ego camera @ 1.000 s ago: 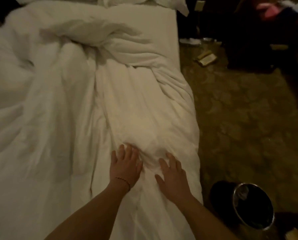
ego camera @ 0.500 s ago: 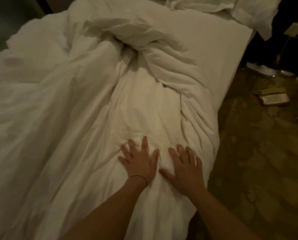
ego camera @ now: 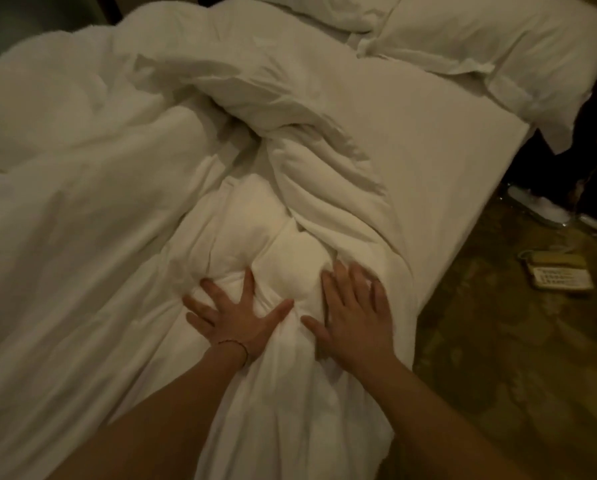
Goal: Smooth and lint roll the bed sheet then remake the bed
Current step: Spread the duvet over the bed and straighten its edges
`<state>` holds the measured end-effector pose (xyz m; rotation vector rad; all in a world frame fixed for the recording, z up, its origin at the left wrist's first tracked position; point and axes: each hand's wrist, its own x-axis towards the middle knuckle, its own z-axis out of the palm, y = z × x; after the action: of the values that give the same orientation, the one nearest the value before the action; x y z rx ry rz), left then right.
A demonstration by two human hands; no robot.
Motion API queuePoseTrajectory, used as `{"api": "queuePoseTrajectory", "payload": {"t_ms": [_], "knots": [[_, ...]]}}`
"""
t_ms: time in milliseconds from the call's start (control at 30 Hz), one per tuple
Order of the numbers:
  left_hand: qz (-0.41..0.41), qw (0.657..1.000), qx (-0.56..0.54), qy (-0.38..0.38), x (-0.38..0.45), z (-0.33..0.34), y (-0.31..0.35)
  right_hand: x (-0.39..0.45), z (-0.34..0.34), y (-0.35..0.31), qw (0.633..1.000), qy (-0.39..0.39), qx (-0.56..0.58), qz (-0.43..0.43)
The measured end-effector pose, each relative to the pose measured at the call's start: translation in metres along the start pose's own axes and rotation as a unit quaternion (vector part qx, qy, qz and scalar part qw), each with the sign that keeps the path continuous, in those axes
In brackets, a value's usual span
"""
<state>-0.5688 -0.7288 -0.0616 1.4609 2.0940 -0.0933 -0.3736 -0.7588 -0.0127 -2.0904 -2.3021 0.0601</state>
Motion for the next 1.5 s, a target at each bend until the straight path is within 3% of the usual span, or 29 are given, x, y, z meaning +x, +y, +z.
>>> {"api": "queuePoseTrajectory", "payload": {"t_ms": [133, 233, 300, 400, 467, 567, 633, 700, 800, 900, 1067, 1167, 1200, 1333, 1400, 1500], "knots": [[-0.018, 1.0, 0.01, 0.01, 0.032, 0.012, 0.005, 0.104, -0.012, 0.027, 0.997, 0.074, 0.003, -0.028], [-0.045, 0.997, 0.061, 0.029, 0.045, 0.026, 0.008, 0.19, -0.014, 0.037, 0.997, 0.051, -0.019, -0.048], [-0.051, 0.993, 0.05, 0.089, 0.046, 0.03, 0.007, 0.231, -0.009, 0.031, 0.999, 0.019, -0.023, -0.044], [-0.058, 0.982, 0.005, 0.178, 0.055, 0.022, 0.023, 0.277, -0.013, 0.017, 0.998, 0.044, 0.005, -0.034], [-0.115, 0.96, -0.093, 0.238, 0.08, 0.003, 0.054, 0.301, -0.028, 0.011, 0.995, 0.084, 0.032, -0.036], [-0.237, 0.886, -0.262, 0.301, 0.122, -0.037, 0.12, 0.339, -0.054, 0.006, 0.979, 0.165, 0.116, -0.034], [-0.227, 0.867, -0.347, 0.278, 0.141, -0.06, 0.165, 0.367, -0.074, 0.003, 0.957, 0.232, 0.153, -0.077], [-0.199, 0.869, -0.377, 0.251, 0.153, -0.071, 0.2, 0.402, -0.091, -0.003, 0.944, 0.266, 0.157, -0.117], [-0.175, 0.873, -0.4, 0.215, 0.165, -0.075, 0.237, 0.45, -0.106, -0.014, 0.969, 0.143, 0.163, -0.115], [-0.195, 0.859, -0.42, 0.217, 0.166, -0.071, 0.254, 0.465, -0.096, -0.025, 0.972, 0.019, 0.148, -0.18], [-0.21, 0.797, -0.519, 0.226, 0.165, -0.073, 0.266, 0.462, -0.092, -0.018, 0.945, -0.015, 0.188, -0.268], [-0.188, 0.717, -0.628, 0.235, 0.169, -0.087, 0.295, 0.465, -0.1, 0.032, 0.942, -0.003, 0.22, -0.252], [-0.172, 0.716, -0.63, 0.248, 0.173, -0.092, 0.307, 0.468, -0.104, 0.056, 0.941, -0.001, 0.253, -0.224], [-0.076, 0.811, -0.506, 0.285, 0.177, -0.088, 0.379, 0.472, -0.12, 0.189, 0.9, 0.046, 0.432, -0.014], [-0.041, 0.856, -0.457, 0.239, 0.172, -0.069, 0.421, 0.465, -0.121, 0.262, 0.87, 0.075, 0.476, 0.109], [-0.041, 0.94, -0.297, 0.166, 0.159, -0.037, 0.469, 0.44, -0.101, 0.353, 0.806, 0.096, 0.501, 0.299]]}}
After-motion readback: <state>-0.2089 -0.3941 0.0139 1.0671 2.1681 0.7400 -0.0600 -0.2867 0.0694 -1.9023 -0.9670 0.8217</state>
